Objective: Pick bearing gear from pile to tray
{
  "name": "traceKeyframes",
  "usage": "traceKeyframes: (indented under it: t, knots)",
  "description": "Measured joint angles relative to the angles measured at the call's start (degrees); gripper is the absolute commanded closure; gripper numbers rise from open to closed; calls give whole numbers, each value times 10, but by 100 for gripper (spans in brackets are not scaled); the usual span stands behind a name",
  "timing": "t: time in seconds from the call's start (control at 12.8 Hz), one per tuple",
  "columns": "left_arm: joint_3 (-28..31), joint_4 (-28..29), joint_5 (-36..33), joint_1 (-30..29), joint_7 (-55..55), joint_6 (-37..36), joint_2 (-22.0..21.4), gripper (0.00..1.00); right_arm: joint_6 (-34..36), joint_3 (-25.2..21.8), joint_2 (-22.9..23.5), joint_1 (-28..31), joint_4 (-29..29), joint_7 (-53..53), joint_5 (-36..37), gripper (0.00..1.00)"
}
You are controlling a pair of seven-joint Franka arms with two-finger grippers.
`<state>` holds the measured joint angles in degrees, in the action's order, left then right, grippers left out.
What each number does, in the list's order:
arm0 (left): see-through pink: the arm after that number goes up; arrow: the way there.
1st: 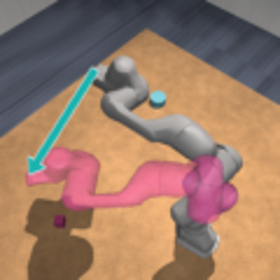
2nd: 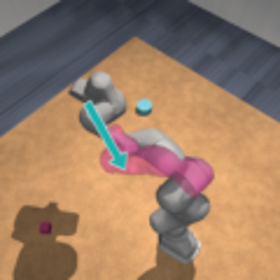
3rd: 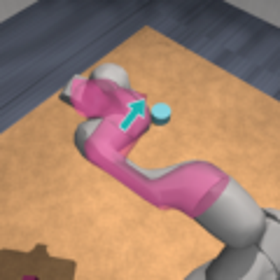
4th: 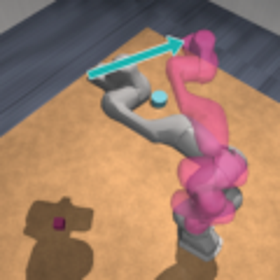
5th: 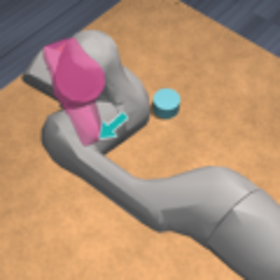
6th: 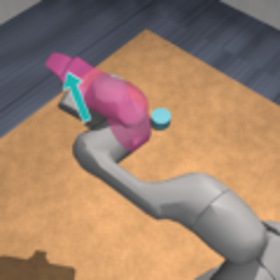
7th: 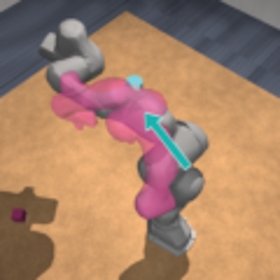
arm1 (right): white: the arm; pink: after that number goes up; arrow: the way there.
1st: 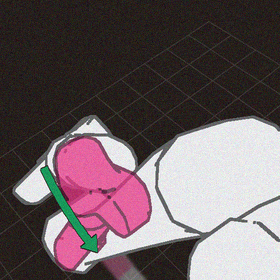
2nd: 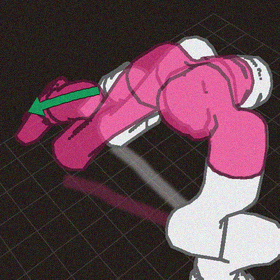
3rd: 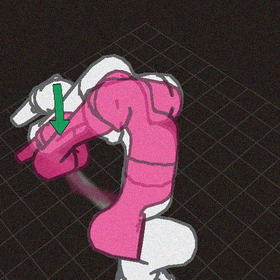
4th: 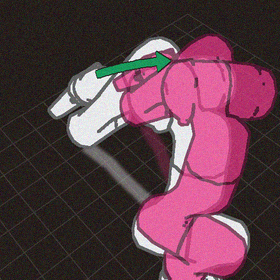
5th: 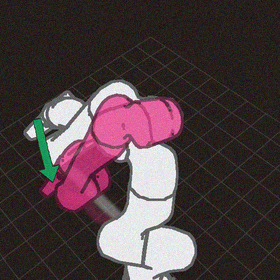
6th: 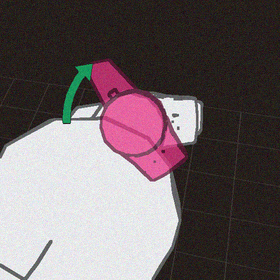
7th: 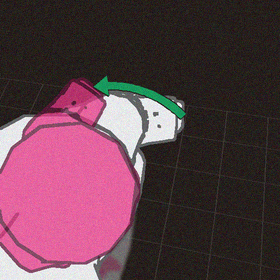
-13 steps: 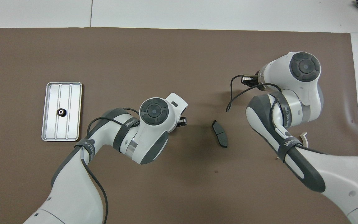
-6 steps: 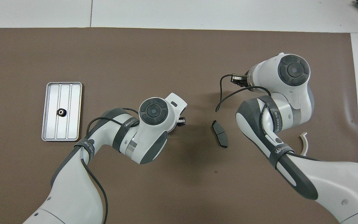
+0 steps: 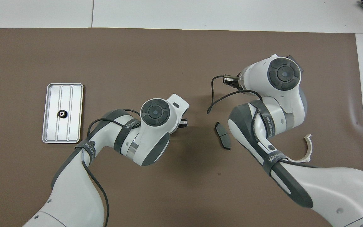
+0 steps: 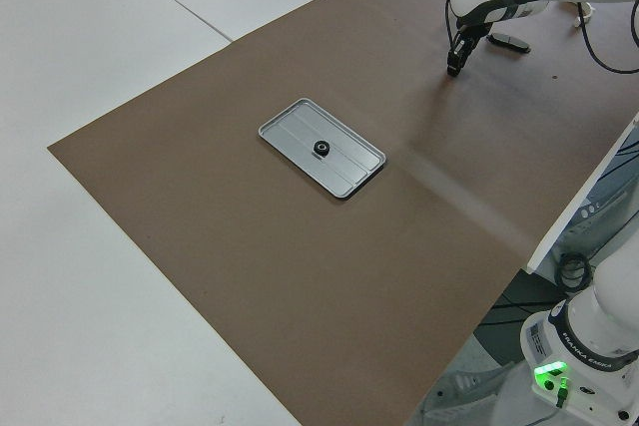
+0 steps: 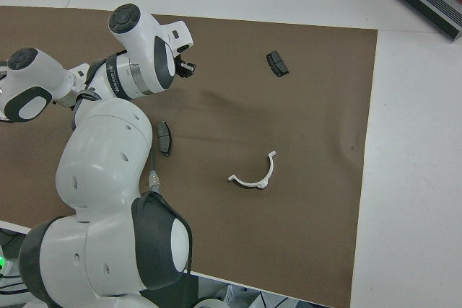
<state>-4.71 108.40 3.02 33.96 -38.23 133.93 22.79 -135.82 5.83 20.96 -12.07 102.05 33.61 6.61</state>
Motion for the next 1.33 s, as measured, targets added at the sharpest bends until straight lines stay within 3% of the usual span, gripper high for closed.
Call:
traceKeyframes:
  t: [0.47, 0.78, 1.18, 1.25, 1.33]
  knots:
    - [7, -9, 0, -18, 0, -18, 0, 87, -3, 1, 1, -67, -1, 85, 0, 100]
    - [10, -66, 0, -81, 35, -89, -6, 87, -3, 2, 13, -115, -12, 151, 0, 100]
    - [12, -75, 0, -214, 245, -194, -59, 87, 6, 3, 71, -194, -48, 226, 0, 99]
    - [13, -73, 0, -240, 298, -209, -65, 87, 12, 3, 75, -201, -50, 234, 0, 89]
    - [13, -69, 0, -266, 349, -216, -68, 87, 20, 3, 79, -207, -50, 239, 0, 63]
